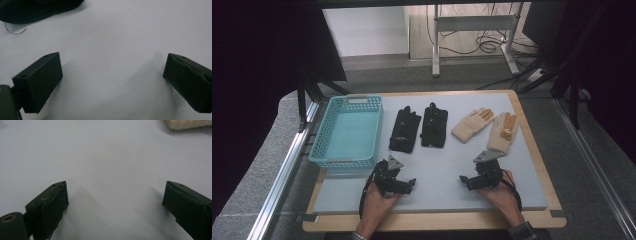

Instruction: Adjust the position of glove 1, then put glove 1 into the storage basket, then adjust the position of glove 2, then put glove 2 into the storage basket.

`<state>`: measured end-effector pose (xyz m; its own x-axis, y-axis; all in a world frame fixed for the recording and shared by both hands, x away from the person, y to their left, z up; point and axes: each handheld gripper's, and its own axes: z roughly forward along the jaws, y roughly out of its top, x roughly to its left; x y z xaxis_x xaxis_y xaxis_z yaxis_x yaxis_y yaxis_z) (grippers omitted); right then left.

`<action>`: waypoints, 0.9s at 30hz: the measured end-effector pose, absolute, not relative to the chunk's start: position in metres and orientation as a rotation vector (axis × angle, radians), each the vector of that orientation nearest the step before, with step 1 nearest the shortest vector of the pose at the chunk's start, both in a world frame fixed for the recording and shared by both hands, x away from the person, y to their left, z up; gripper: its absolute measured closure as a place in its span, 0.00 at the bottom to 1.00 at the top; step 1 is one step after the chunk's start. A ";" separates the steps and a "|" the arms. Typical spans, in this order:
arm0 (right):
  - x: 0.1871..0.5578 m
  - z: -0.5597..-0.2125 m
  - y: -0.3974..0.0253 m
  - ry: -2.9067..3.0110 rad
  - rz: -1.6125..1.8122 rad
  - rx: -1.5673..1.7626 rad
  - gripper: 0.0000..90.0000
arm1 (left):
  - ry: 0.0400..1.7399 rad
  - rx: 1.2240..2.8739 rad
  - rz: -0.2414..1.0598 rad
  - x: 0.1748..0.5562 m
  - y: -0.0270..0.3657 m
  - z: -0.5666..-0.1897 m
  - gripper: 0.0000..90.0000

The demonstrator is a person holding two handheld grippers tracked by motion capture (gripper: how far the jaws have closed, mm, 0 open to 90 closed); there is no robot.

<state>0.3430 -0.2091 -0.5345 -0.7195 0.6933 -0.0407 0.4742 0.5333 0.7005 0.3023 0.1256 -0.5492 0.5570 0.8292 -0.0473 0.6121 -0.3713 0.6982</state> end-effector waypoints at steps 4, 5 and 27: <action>0.343 -0.535 -0.209 2.461 0.984 0.969 0.06 | 1.152 2.112 0.412 0.302 0.126 -0.549 0.03; 0.343 -0.535 -0.209 2.461 0.984 0.970 0.06 | 1.152 2.112 0.411 0.302 0.125 -0.549 0.03; 0.342 -0.532 -0.209 2.433 1.004 0.994 0.15 | 1.153 2.110 0.412 0.302 0.126 -0.549 0.03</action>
<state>0.3416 -0.2094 -0.5324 -0.7035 0.7099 -0.0334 0.4796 0.5089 0.7148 0.3022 0.1257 -0.5492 0.5558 0.8299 -0.0476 0.6118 -0.3697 0.6993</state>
